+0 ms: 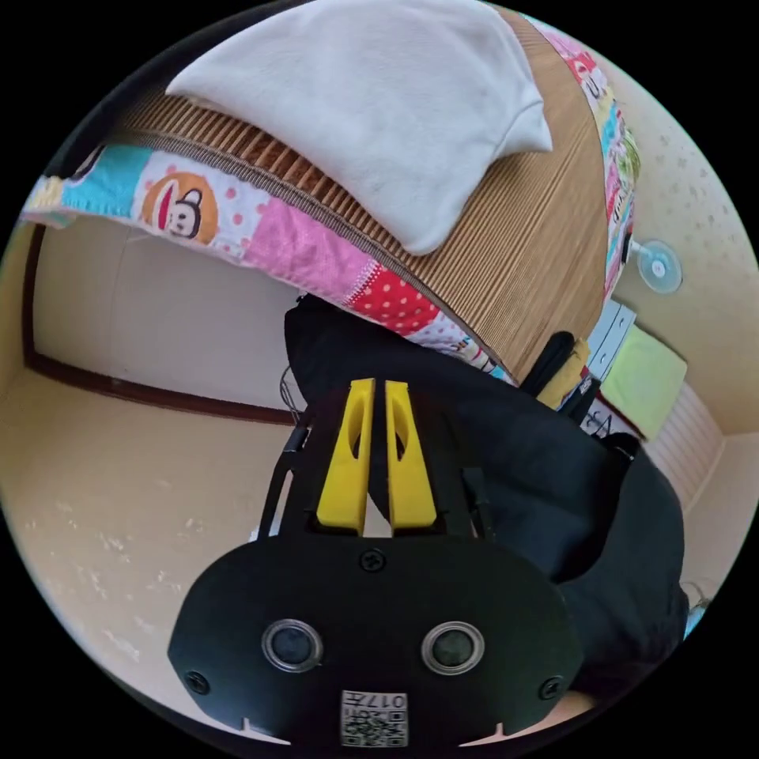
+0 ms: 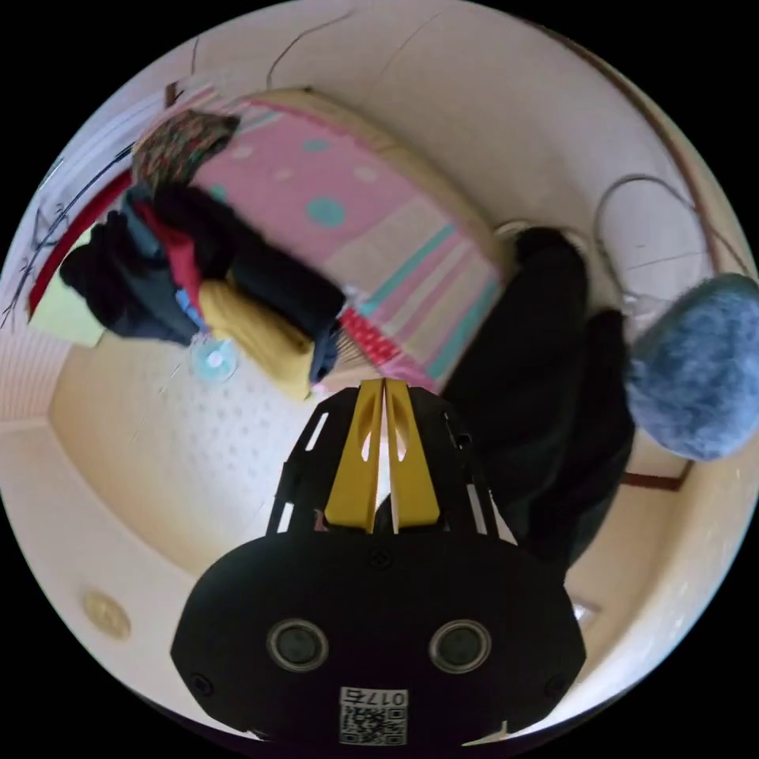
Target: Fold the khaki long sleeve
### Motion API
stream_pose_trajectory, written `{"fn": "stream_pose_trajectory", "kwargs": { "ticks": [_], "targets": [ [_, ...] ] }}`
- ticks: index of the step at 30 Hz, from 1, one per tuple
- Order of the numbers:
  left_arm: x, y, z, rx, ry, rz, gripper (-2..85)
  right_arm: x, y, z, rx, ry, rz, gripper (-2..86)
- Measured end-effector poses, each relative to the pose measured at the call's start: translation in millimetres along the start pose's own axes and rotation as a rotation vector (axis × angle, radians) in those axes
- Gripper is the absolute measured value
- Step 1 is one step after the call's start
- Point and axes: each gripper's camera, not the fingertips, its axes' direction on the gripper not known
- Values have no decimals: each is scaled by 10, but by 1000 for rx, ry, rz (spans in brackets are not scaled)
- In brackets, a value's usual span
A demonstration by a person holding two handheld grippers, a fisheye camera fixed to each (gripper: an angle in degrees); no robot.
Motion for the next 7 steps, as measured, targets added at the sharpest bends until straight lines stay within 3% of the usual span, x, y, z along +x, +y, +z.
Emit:
{"fn": "stream_pose_trajectory", "kwargs": {
  "ticks": [3,7],
  "targets": [
    [236,-205,-206,10,-129,139,19,-268,78,870,-222,0,-169,4],
    [798,-480,-751,245,-280,353,64,-642,473,1620,-411,81,-377,4]
  ]
}}
